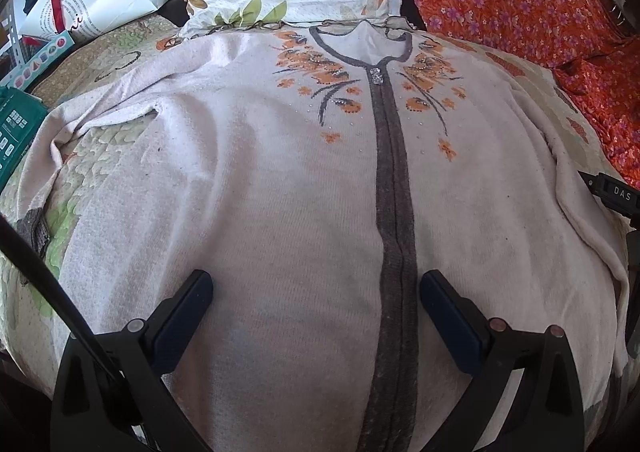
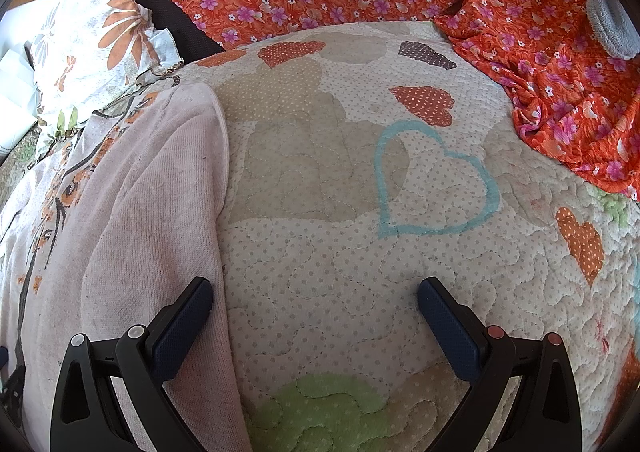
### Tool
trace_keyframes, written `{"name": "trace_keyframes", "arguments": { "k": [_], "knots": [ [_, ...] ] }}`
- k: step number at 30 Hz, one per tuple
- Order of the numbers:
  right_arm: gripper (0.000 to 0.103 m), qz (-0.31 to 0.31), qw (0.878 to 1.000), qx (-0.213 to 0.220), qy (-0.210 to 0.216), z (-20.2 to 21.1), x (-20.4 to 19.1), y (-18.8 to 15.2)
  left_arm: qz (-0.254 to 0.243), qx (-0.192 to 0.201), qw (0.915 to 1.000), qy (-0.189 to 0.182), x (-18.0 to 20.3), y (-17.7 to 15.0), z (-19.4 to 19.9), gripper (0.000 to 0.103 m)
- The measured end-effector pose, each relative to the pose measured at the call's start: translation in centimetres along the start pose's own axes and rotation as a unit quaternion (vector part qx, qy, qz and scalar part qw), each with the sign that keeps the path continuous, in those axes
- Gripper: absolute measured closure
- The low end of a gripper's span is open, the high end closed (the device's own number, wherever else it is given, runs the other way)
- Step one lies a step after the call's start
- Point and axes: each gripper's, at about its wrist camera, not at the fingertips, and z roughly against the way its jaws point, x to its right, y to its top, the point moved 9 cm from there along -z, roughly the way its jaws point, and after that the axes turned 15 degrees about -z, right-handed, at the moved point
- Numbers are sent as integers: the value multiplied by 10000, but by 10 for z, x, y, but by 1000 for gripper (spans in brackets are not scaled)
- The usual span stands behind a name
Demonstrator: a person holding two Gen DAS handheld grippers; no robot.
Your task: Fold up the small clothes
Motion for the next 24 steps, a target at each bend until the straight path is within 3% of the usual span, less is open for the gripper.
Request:
{"name": "trace_keyframes", "arguments": {
  "k": [15, 24],
  "knots": [
    [0, 0, 10000, 0, 0, 0, 0, 0, -18, -34, 9998, -215, 1, 3, 4, 0],
    [0, 0, 10000, 0, 0, 0, 0, 0, 194, 388, 9974, -573, -17, 26, 44, 0]
  ]
}}
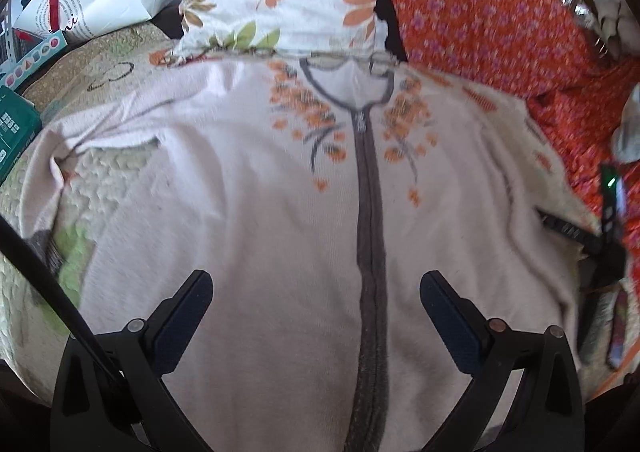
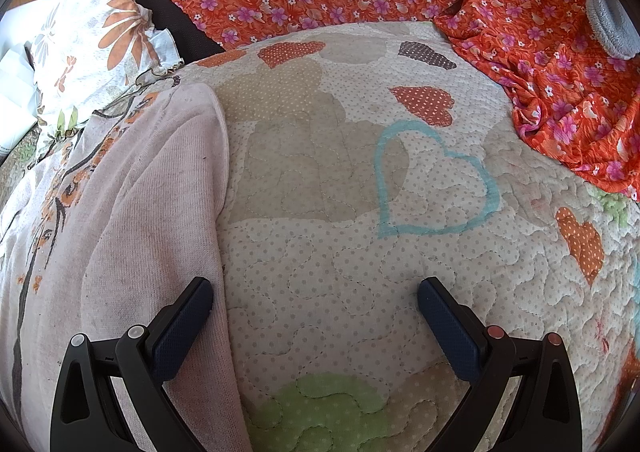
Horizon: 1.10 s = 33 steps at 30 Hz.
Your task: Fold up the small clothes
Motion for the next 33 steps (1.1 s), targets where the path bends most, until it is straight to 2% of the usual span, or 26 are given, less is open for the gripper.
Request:
{"name": "trace_keyframes", "arguments": {
  "k": [4, 10, 14, 20, 27, 31, 33],
  "knots": [
    [0, 0, 10000, 0, 0, 0, 0, 0, -47, 250, 9996, -82, -13, 22, 25, 0],
    [0, 8, 10000, 1, -12, 0, 0, 0, -341, 708, 9967, 199, -40, 47, 54, 0],
    [0, 18, 10000, 2, -28, 0, -1, 0, -652, 945, 9920, 532, -53, 56, 55, 0],
    [0, -15, 9999, -110, -53, -2, -1, 2, -710, 1348, 9860, 682, -57, 56, 49, 0],
    [0, -78, 9998, -191, -33, -2, 0, 2, -717, 936, 9921, 436, -50, 44, 22, 0],
    [1, -264, 9971, -711, 30, 4, 3, 5, -471, 915, 9941, 328, -57, 42, 22, 0],
    [5, -477, 9971, -599, -16, 21, 10, 13, -351, 922, 9947, 296, -62, 42, 24, 0]
  ]
}}
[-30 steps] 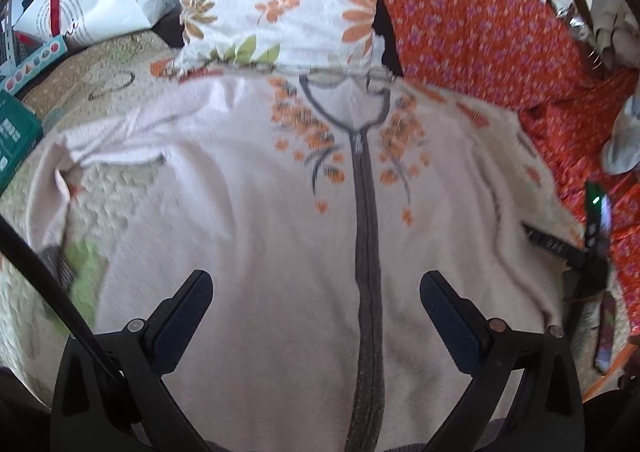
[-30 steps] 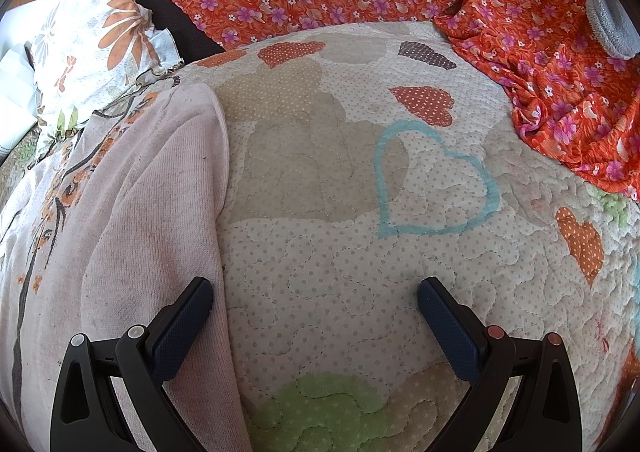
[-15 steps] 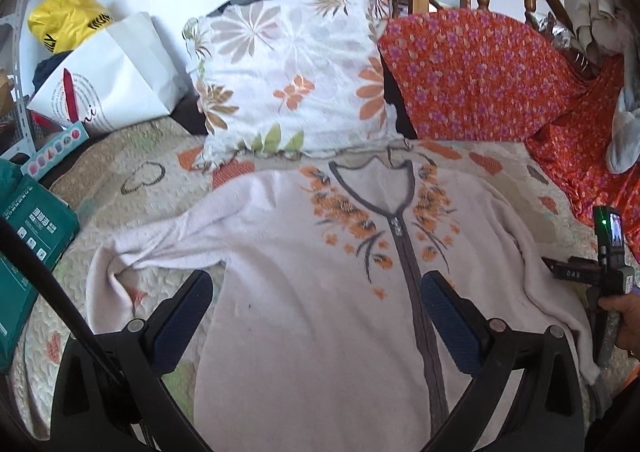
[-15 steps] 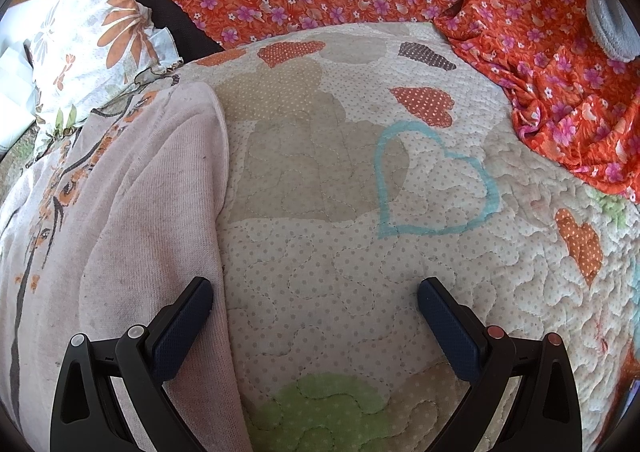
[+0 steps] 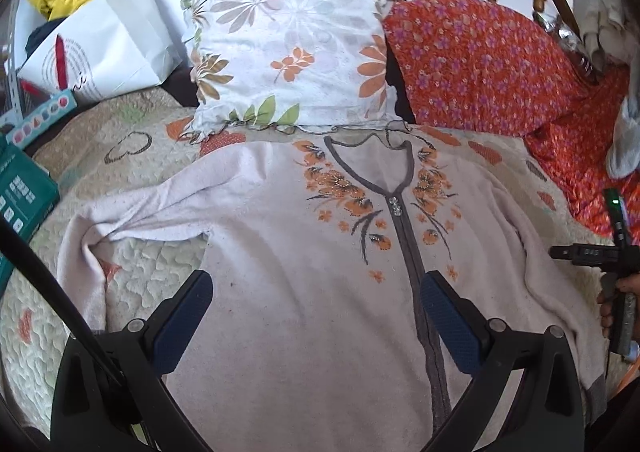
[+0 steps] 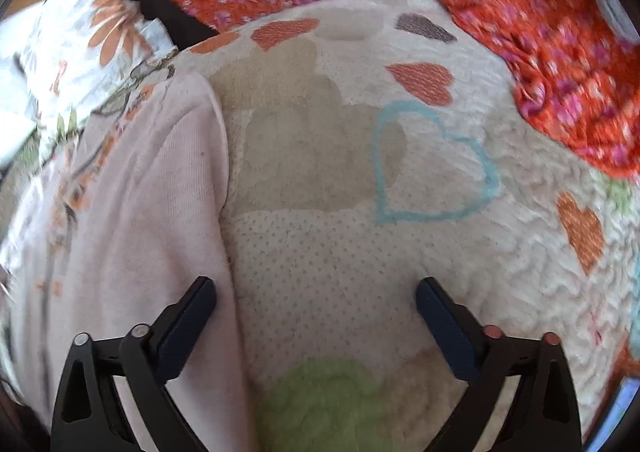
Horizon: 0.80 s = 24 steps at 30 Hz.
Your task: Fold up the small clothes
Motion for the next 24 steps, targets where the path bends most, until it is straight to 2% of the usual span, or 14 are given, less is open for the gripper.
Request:
{"name": "trace_keyframes", "arguments": {
  "k": [3, 5, 7, 8, 9, 11, 12, 14, 16, 17, 18, 22, 23, 24],
  "knots": [
    [2, 221, 9945, 925, -444, 45, 6, 13, 122, -32, 9999, 24, -8, -4, 1, 0],
    [1, 407, 9940, 979, -278, 64, 4, 6, 197, -58, 9998, 43, -13, -6, 1, 0],
    [6, 370, 9978, 489, 265, 70, 2, -17, 271, -65, 9996, 111, -19, -9, 2, 0],
    [21, 294, 9984, 219, 428, 68, 2, -28, 290, -67, 9995, 146, -20, -10, 3, 0],
    [30, 211, 9982, -76, 565, 62, 4, -41, 303, -67, 9994, 159, -22, -10, 3, 0],
    [31, 154, 9969, -516, 575, 48, 9, -64, 335, -60, 9992, 186, -24, -11, 5, 0],
    [36, 155, 9956, -734, 561, 39, 10, -76, 346, -58, 9992, 190, -25, -12, 5, 0],
    [41, 243, 9947, -795, 598, 33, 7, -87, 347, -56, 9992, 191, -25, -12, 6, 0],
    [86, 189, 9901, -954, 1009, 36, -1, -87, 338, -52, 9992, 212, -26, -12, 6, 0],
    [98, -84, 9851, -1100, 1323, 40, -3, -83, 334, -48, 9992, 223, -27, -12, 6, 0],
    [98, -145, 9858, -1012, 1335, 43, -1, -78, 331, -37, 9991, 249, -28, -13, 7, 0],
    [98, -342, 9975, -146, 597, 60, 24, -25, 357, -17, 9987, 367, -36, -12, 9, 0],
    [98, -435, 9986, 80, 274, 62, 33, -12, 377, -19, 9985, 401, -38, -11, 9, 0],
    [98, -480, 9967, 524, -392, 66, 50, 7, 439, -43, 9979, 468, -45, -12, 8, 0]
  ]
}}
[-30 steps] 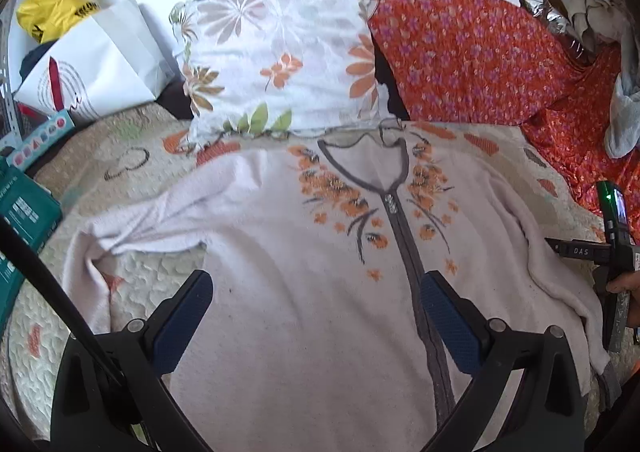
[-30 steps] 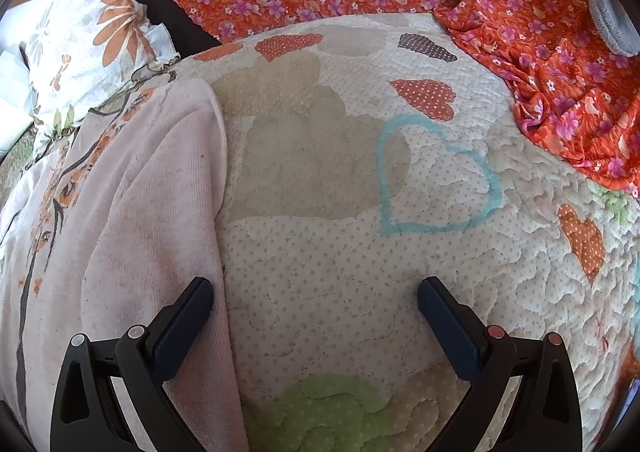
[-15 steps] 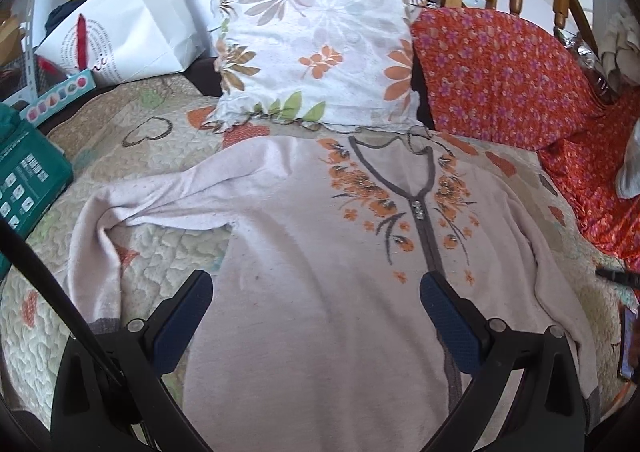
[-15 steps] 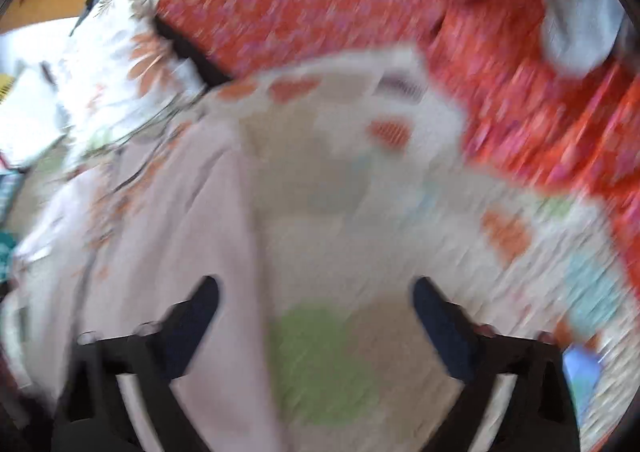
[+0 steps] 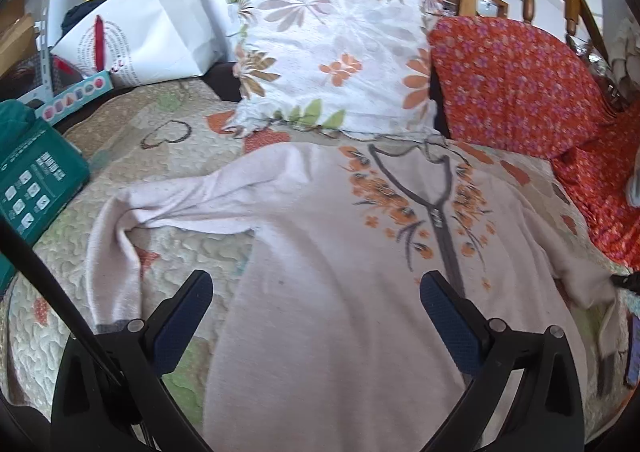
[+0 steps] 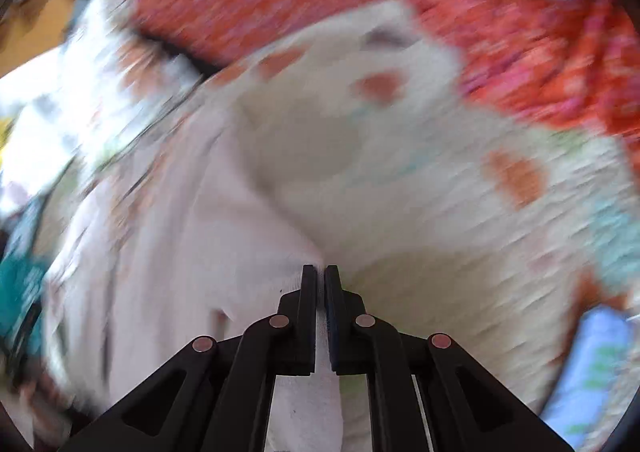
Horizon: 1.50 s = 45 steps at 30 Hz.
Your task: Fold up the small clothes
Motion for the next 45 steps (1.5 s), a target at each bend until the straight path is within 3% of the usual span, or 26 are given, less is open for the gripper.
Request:
{"name": "trace_keyframes", "arguments": {
  "k": [2, 4, 8, 9, 12, 19, 20, 23, 26, 27, 29, 30, 32, 35, 38, 41, 45],
  "knots": [
    [94, -162, 9971, 491, -561, 3, 20, 21, 121, -60, 9999, 52, -8, -1, -3, 0],
    [94, -638, 9962, 489, -321, 6, 29, 31, 323, -140, 9994, 72, -19, -3, -6, 0],
    [45, -1517, 9857, 632, 360, 19, 38, 34, 658, -312, 9973, 38, -33, -11, -11, 0],
    [43, -1671, 9829, 634, 449, 21, 43, 34, 743, -364, 9966, 11, -36, -13, -12, 0],
    [43, -1628, 9842, 43, 688, 12, 47, 23, 864, -415, 9954, -37, -39, -17, -13, 0],
    [43, -778, 9940, -748, -200, -8, 63, -33, 759, -388, 9963, -120, -33, -16, -10, 0],
    [48, -642, 9938, -870, -253, -12, 61, -42, 734, -388, 9965, -111, -32, -16, -10, 0],
    [92, -591, 9901, -1273, 71, -21, 53, -59, 702, -406, 9966, -129, -30, -17, -10, 0],
    [96, -643, 9925, -1024, 158, -11, 51, -46, 688, -348, 9970, -78, -31, -14, -9, 0],
    [97, -641, 9949, -785, 5, -5, 56, -35, 670, -273, 9974, -11, -33, -10, -6, 0],
    [97, -525, 9965, -176, -620, 9, 71, -8, 659, -121, 9977, 125, -39, -3, -1, 0],
    [97, -404, 9924, 253, -1134, 19, 82, 12, 663, -74, 9976, 163, -41, -1, 1, 0],
    [97, -285, 9815, 728, -1745, 34, 96, 38, 712, 23, 9972, 216, -48, 5, 5, 0],
    [97, -567, 9822, 655, -1668, 43, 101, 56, 850, 98, 9962, 161, -60, 9, 11, 0],
    [97, -461, 9868, 627, -1422, 51, 65, 60, 1007, 209, 9945, 182, -79, 15, 17, 0],
    [97, -120, 9946, 506, -897, 50, -5, 58, 1154, 389, 9919, 354, -107, 28, 25, 0],
    [97, 850, 9961, 230, -54, 39, -154, 29, 1103, 355, 9909, 687, -153, 45, 30, 0]
  ]
}}
